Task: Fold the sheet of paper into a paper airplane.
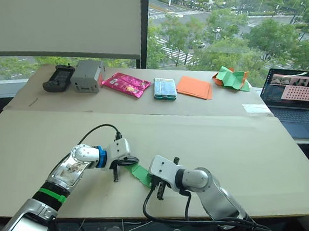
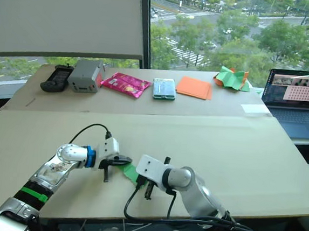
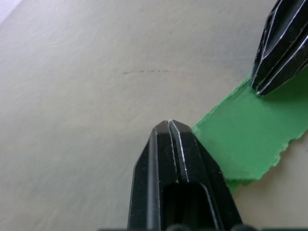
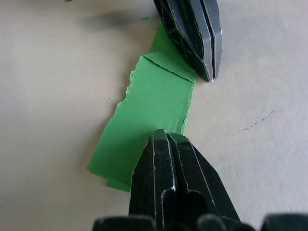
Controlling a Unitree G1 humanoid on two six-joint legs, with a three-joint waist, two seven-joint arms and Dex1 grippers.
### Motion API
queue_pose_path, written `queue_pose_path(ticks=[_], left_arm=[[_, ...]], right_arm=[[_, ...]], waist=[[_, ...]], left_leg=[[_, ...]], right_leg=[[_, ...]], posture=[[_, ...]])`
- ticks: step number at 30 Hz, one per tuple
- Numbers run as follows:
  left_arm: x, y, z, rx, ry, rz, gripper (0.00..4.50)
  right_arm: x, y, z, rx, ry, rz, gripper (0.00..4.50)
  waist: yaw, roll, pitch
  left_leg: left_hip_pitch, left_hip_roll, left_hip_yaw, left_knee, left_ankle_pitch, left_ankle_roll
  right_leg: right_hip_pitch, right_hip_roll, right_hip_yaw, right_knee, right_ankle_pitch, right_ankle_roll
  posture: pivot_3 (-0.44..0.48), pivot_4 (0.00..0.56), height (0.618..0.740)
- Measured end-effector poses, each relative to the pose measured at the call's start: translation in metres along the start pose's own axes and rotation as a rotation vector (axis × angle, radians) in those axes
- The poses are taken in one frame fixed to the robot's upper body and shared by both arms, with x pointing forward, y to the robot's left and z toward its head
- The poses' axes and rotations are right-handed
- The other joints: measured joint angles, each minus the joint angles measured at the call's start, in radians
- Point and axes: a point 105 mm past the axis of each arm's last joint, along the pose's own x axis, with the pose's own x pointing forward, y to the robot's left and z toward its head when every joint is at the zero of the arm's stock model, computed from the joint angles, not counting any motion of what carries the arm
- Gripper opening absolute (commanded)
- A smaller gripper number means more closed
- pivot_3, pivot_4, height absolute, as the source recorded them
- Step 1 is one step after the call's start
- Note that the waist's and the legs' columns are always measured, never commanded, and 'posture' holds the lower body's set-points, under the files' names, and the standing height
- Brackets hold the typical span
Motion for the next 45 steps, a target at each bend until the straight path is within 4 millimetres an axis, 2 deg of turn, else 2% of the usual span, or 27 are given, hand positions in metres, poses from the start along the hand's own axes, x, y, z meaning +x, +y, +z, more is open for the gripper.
queue_pose_path(ticks=[9, 16, 18, 21, 24, 27, 29, 30, 34, 38, 41, 42, 45], left_arm=[[-0.006, 0.003, -0.004, -0.007, -0.003, 0.036, 0.00], [-0.014, 0.016, -0.005, -0.054, -0.016, 0.104, 0.00], [-0.024, 0.020, -0.006, -0.112, -0.032, 0.135, 0.00], [-0.050, 0.027, -0.010, -0.193, -0.023, 0.184, 0.00], [-0.067, 0.019, 0.001, -0.227, -0.060, 0.163, 0.00], [-0.078, 0.000, 0.010, -0.246, -0.081, 0.113, 0.00], [-0.083, -0.008, 0.010, -0.268, -0.077, 0.102, 0.00], [-0.085, -0.011, 0.009, -0.279, -0.074, 0.101, 0.53], [-0.094, -0.018, 0.003, -0.325, -0.059, 0.115, 1.86], [-0.095, -0.019, 0.009, -0.334, -0.080, 0.120, 3.23], [-0.093, -0.019, 0.010, -0.332, -0.080, 0.124, 4.25], [-0.092, -0.020, 0.009, -0.334, -0.078, 0.119, 4.47], [-0.088, -0.024, 0.008, -0.342, -0.072, 0.097, 4.47]], right_arm=[[0.000, -0.001, 0.000, -0.008, 0.003, 0.003, 0.03], [-0.001, -0.002, 0.002, -0.036, -0.012, -0.008, 0.03], [-0.002, -0.004, 0.006, -0.049, -0.036, -0.017, 0.62], [-0.010, -0.013, 0.006, -0.051, -0.051, -0.058, 1.62], [-0.022, -0.026, 0.006, -0.035, -0.074, -0.114, 2.59], [-0.042, -0.034, 0.030, -0.039, -0.191, -0.182, 3.67], [-0.055, -0.034, 0.035, -0.043, -0.228, -0.211, 4.33], [-0.060, -0.032, 0.034, -0.028, -0.239, -0.215, 4.50], [-0.073, -0.017, 0.028, 0.043, -0.263, -0.181, 4.50], [-0.088, -0.003, 0.039, 0.120, -0.366, -0.089, 4.50], [-0.089, 0.013, 0.047, 0.227, -0.439, 0.053, 4.50], [-0.088, 0.019, 0.047, 0.259, -0.446, 0.107, 4.50], [-0.081, 0.031, 0.042, 0.343, -0.435, 0.232, 4.50]], waist=[[0.000, 0.000, 0.000], [0.001, 0.000, 0.001], [0.000, -0.003, 0.004], [0.001, -0.006, 0.011], [0.007, -0.006, 0.012], [0.011, -0.006, 0.013], [0.013, -0.006, 0.013], [0.015, -0.007, 0.012], [0.013, -0.006, 0.013], [0.009, -0.006, 0.017], [0.004, 0.000, 0.022], [0.003, 0.002, 0.024], [0.006, 0.003, 0.025]], left_leg=[[0.000, 0.000, 0.000, 0.000, 0.000, 0.000], [-0.001, 0.000, 0.000, -0.001, 0.000, 0.000], [-0.002, 0.000, 0.000, -0.001, 0.000, 0.000], [-0.009, 0.000, 0.000, -0.001, 0.000, 0.000], [-0.011, 0.000, 0.001, -0.001, 0.000, 0.001], [-0.011, 0.000, 0.001, -0.003, 0.000, 0.001], [-0.010, 0.000, 0.001, -0.004, 0.000, 0.000], [-0.010, 0.000, 0.001, -0.005, 0.000, 0.000], [-0.010, 0.000, 0.001, -0.005, 0.000, 0.000], [-0.010, 0.001, 0.001, -0.004, 0.000, 0.000], [-0.015, 0.002, -0.001, -0.004, -0.001, 0.000], [-0.018, 0.002, -0.001, -0.002, -0.001, 0.000], [-0.022, 0.002, 0.002, -0.001, -0.001, 0.000]], right_leg=[[-0.002, 0.000, 0.000, 0.000, 0.000, 0.000], [-0.004, 0.000, 0.000, 0.000, 0.000, 0.000], [-0.007, 0.000, 0.000, 0.000, 0.000, 0.000], [-0.015, 0.000, 0.000, 0.000, 0.000, 0.000], [-0.015, 0.000, 0.000, 0.000, 0.001, 0.000], [-0.014, 0.000, 0.000, 0.000, 0.001, 0.000], [-0.013, 0.000, 0.000, 0.000, 0.001, 0.000], [-0.013, 0.000, 0.000, 0.000, 0.001, 0.000], [-0.014, -0.001, 0.000, -0.002, 0.001, 0.000], [-0.016, -0.002, -0.001, -0.007, 0.000, -0.001], [-0.018, -0.006, -0.012, -0.020, 0.000, -0.001], [-0.019, -0.009, -0.018, -0.023, 0.000, -0.001], [-0.023, -0.016, -0.023, -0.026, 0.000, -0.001]], posture=[[0.000, 0.150, 0.706], [0.000, 0.150, 0.706], [0.000, 0.150, 0.706], [0.000, 0.150, 0.706], [0.000, 0.150, 0.706], [0.000, 0.150, 0.706], [0.000, 0.150, 0.706], [0.000, 0.150, 0.706], [0.000, 0.150, 0.706], [0.000, 0.150, 0.706], [0.000, 0.150, 0.706], [0.000, 0.150, 0.706], [0.000, 0.150, 0.706]])
